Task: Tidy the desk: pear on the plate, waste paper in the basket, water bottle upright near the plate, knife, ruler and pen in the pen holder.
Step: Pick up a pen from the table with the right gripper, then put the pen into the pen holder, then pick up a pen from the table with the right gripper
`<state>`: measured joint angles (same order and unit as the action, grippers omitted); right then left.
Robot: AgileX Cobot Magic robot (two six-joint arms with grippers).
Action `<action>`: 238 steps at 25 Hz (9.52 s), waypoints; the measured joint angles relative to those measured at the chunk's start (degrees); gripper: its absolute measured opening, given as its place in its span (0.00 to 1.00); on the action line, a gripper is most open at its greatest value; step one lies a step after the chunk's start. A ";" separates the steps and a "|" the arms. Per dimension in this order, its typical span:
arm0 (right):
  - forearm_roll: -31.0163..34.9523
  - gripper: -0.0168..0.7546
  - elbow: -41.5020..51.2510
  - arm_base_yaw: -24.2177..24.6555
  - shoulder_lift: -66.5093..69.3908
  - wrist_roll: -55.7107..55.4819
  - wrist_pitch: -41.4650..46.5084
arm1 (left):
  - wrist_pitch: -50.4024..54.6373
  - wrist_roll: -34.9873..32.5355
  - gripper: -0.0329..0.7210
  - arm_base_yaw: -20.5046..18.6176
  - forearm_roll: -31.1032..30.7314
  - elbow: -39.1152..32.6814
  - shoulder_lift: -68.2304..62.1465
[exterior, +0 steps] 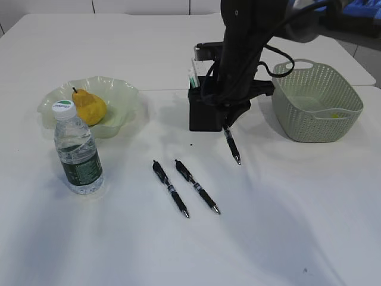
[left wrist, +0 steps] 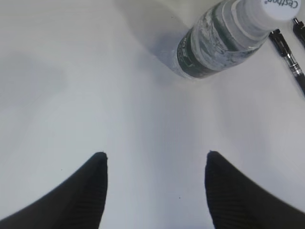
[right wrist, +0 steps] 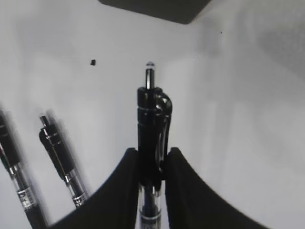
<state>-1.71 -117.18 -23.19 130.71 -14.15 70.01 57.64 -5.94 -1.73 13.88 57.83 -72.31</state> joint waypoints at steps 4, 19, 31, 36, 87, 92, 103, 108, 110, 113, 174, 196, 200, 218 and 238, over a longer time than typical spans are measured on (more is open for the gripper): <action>-0.37 0.17 0.00 0.00 -3.88 0.00 0.32 | 0.00 0.00 0.65 0.00 0.00 0.00 0.00; -4.86 0.17 0.00 0.00 -8.10 0.04 -21.89 | 0.00 0.00 0.65 0.00 0.00 0.00 0.00; -14.35 0.17 0.00 0.00 -7.99 0.04 -38.26 | -0.10 0.00 0.65 0.00 0.00 0.00 0.00; -14.55 0.17 0.00 0.00 -5.16 0.04 -42.36 | -0.19 0.00 0.65 0.00 0.00 0.00 0.00; -18.63 0.47 0.10 0.00 -3.44 -3.49 -35.78 | -0.33 0.00 0.65 0.00 -0.10 0.00 0.00; -12.05 0.47 0.10 0.00 -8.83 0.52 -24.40 | -0.92 0.00 0.65 0.00 -0.10 0.00 0.00; 5.05 0.47 0.10 -1.84 -11.02 13.28 -4.99 | -0.41 0.00 0.65 0.00 -0.10 0.00 0.00; 4.94 0.47 0.10 -4.36 -9.66 13.28 -2.51 | -0.36 0.00 0.65 0.00 -0.10 0.00 0.00; 4.72 0.47 0.10 -4.97 -8.16 13.02 -1.02 | -0.36 0.00 0.65 0.00 -0.10 0.00 0.00; 3.96 0.47 0.10 -5.77 -5.98 12.48 0.20 | -0.36 0.00 0.65 0.00 -0.10 0.00 0.00; -0.05 0.47 0.00 -9.37 9.35 8.43 0.01 | -1.03 0.00 0.65 0.00 -0.10 0.00 0.00; -0.27 0.30 -2.18 -9.37 9.80 8.10 -0.09 | -1.05 0.00 0.65 0.00 -0.10 0.00 0.00; -0.27 0.34 -2.18 -9.37 9.80 8.10 -0.09 | -1.05 0.00 0.65 0.00 -0.10 0.00 0.00; -0.27 0.35 -2.29 -9.37 10.84 8.10 -0.18 | -1.17 0.00 0.65 0.00 -0.10 0.00 0.00; -0.27 0.15 -9.05 -9.37 11.39 8.10 -0.08 | -1.27 0.00 0.65 0.00 -0.10 0.00 0.00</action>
<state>-1.98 -126.23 -32.55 142.10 -6.06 69.93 56.37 -5.94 -1.73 13.78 57.83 -72.31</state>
